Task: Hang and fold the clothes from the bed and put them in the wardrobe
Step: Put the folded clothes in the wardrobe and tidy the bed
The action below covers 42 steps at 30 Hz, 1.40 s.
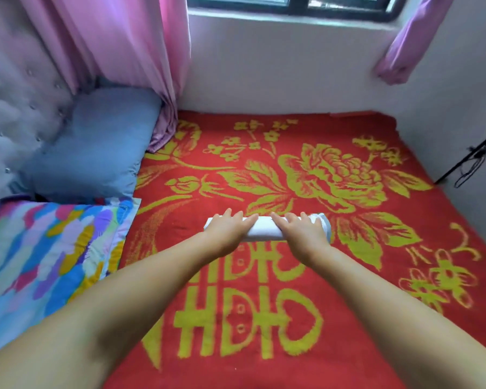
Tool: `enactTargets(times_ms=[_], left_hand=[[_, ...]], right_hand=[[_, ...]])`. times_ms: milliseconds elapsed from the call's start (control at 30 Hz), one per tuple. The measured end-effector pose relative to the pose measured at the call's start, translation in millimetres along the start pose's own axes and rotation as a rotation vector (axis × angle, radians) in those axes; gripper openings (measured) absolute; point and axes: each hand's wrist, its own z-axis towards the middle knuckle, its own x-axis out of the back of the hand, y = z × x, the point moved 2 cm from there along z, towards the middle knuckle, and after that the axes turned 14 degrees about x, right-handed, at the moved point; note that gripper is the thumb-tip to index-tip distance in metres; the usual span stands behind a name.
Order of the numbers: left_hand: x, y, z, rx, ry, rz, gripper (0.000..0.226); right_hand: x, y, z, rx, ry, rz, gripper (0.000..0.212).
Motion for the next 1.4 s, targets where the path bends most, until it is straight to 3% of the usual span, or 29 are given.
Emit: enactTargets(times_ms=[167,300,600,867,1033,1233,1400], left_hand=[[62,9,-24,-0.003,0.132,0.013,0.069],[75,12,-48,0.083,0.149,0.023,0.073],[56,18,-156,0.503,0.065,-0.093,0.073],[6,-10,-370,0.943,0.028,-0.177,0.063],[-38,0,-546,1.218,-0.001,-0.272,0.066],[-98,64,-757,1.546,-0.1,-0.386,0.073],[-141,121,-890,1.742,-0.186,-0.407,0.076]], right_hand=[[61,11,-35,0.005,0.087,-0.073,0.075],[85,10,-49,0.096,0.102,-0.134,0.079],[98,-33,-72,0.536,0.151,-0.246,0.063],[85,-209,-131,1.024,0.149,-0.359,0.069],[60,-348,-220,1.357,0.176,-0.442,0.069],[6,-494,-383,1.673,0.158,-0.551,0.07],[-52,-579,-502,1.861,0.098,-0.627,0.076]])
